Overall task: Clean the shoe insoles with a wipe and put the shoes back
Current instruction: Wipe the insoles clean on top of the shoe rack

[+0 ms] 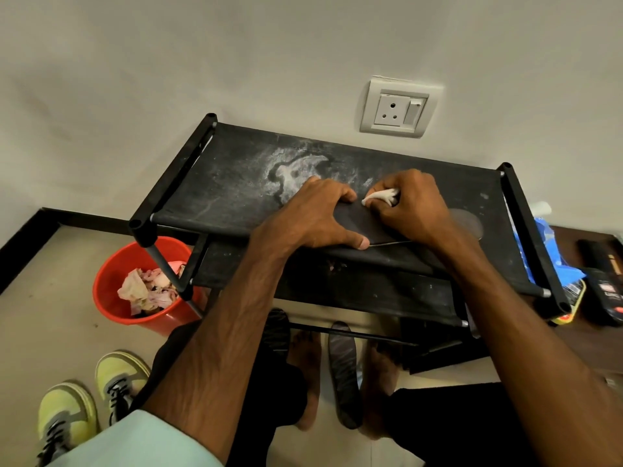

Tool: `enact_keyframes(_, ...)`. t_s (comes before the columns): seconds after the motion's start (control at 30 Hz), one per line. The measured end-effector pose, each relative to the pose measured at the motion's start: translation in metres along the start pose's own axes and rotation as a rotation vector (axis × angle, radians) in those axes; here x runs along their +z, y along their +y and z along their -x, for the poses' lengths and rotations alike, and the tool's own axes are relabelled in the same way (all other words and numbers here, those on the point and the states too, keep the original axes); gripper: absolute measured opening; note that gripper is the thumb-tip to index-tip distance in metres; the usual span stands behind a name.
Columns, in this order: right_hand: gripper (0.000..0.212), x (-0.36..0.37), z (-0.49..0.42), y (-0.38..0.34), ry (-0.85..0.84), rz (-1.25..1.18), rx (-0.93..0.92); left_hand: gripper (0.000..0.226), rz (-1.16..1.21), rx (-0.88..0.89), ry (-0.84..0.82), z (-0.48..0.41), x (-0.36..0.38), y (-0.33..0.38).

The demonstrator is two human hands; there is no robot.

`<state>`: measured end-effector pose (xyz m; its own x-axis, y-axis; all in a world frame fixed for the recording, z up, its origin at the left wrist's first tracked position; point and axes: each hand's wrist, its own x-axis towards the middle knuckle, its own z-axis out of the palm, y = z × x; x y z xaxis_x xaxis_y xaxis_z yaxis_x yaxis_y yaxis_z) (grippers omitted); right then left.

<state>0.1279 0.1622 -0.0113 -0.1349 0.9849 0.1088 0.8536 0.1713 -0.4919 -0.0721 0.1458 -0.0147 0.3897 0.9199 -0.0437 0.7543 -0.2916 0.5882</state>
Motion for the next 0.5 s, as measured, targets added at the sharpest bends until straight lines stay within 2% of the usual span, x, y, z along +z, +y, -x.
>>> enact_keyframes(0.23, 0.011, -0.025, 0.026, 0.001, -0.292, -0.069, -0.104, 0.09, 0.012, -0.015, -0.01, 0.0, 0.0, 0.003)
enact_keyframes(0.5, 0.01, -0.033, 0.033, -0.002, -0.38, -0.083, -0.151, 0.087, 0.03, -0.022, -0.005, 0.001, -0.001, 0.004)
